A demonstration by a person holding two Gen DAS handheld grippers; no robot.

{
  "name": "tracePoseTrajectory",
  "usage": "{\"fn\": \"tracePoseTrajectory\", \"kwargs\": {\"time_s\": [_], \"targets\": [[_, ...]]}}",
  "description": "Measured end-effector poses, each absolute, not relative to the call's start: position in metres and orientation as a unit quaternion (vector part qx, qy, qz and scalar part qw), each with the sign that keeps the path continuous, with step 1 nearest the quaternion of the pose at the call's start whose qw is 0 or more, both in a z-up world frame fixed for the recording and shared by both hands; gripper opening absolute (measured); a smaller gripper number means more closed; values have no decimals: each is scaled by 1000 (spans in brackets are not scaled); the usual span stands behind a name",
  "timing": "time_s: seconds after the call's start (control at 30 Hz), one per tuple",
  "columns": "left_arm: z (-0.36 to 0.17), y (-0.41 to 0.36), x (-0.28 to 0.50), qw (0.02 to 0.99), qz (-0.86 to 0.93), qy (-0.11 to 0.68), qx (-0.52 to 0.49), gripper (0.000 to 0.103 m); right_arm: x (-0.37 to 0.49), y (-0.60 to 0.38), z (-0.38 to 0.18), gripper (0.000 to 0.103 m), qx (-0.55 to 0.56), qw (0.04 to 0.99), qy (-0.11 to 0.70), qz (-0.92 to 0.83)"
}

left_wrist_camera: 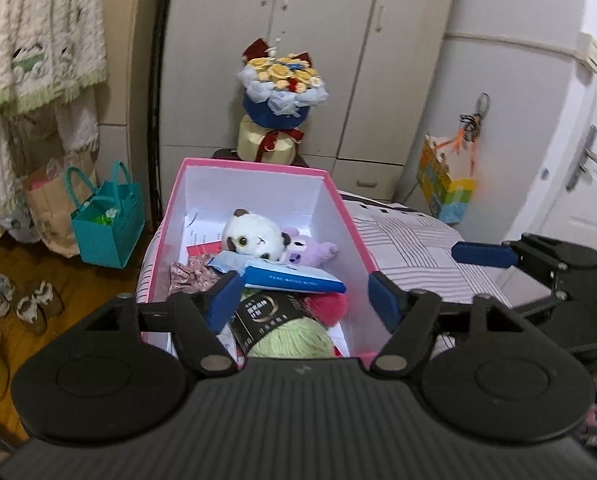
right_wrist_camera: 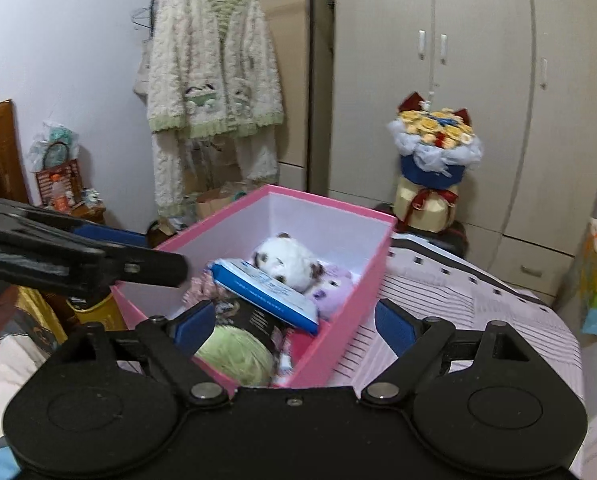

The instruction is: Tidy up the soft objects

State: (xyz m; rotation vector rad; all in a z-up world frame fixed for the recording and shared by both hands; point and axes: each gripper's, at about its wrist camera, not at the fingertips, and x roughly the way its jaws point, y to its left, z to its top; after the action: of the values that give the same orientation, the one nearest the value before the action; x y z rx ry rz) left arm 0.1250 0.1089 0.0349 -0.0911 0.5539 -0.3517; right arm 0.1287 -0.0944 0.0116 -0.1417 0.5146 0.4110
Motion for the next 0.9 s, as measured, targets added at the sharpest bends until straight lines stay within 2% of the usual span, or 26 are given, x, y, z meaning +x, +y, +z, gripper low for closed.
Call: {"fn": "tracePoseTrajectory", "kwargs": {"time_s": [0.4,0.47,0.6,0.7,0.9], "targets": [[50,96,79,955,-162,249,-13,89,88,-140,19,94,-44,953,251,166],[51,95,70,957,-162,239,-21,97,83,-144,17,94,-44,954,252,159],[55,88,56,959,-163,231,-19,103,73,-155,17,95,-34,954,253,154],[58,79,49,961,-153,231,-7,103,66,-160,19,102,-32,958,247,144],[61,60,51,955,-103,280,0,103,55,-166,21,103,-37,961,243,122]]}}
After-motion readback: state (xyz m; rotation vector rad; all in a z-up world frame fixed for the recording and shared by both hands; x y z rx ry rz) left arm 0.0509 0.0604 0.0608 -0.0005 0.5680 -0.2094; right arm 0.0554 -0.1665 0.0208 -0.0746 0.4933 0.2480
